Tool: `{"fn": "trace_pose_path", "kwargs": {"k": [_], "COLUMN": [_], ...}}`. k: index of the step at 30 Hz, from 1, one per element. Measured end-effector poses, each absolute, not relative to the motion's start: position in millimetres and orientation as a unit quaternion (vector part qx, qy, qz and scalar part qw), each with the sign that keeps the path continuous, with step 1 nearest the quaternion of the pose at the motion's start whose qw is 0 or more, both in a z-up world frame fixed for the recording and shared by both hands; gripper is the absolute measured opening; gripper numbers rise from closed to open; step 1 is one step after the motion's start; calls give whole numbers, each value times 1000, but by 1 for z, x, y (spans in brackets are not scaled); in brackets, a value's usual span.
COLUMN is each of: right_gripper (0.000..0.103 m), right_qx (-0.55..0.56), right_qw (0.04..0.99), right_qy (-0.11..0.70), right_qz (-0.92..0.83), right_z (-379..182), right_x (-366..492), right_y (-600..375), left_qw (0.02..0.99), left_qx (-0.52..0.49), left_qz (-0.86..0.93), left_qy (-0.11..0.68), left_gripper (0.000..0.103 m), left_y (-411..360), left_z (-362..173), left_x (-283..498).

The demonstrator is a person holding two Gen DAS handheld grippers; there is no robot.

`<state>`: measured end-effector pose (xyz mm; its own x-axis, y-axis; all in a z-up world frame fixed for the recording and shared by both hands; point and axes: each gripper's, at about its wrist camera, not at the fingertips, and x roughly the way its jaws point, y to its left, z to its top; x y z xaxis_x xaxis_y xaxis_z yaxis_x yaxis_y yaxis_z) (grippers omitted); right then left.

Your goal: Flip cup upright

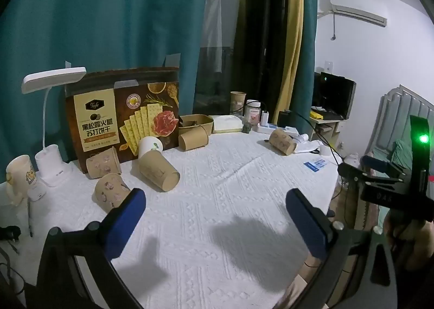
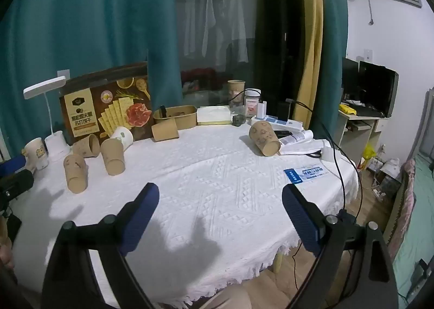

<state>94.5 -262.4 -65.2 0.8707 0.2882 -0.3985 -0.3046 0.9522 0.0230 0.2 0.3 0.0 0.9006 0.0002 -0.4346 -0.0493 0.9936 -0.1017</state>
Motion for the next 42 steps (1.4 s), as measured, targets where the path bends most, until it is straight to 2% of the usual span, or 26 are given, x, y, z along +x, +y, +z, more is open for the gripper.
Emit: {"fn": "trace_pose_path", "kwargs": {"k": [42], "right_gripper": [91], "right_qx": [-15], "right_qw": [966], "right_qy": [202], "right_qz": [163], "right_z": [-64], "right_x": [91], "right_y": [-263], "left_qw": [979], "left_qx": [-54], "left_qz": [14], "left_qy": [196], "left_gripper": [103], "left_y": [-1], "left_z": [12], "left_x": [-4]}}
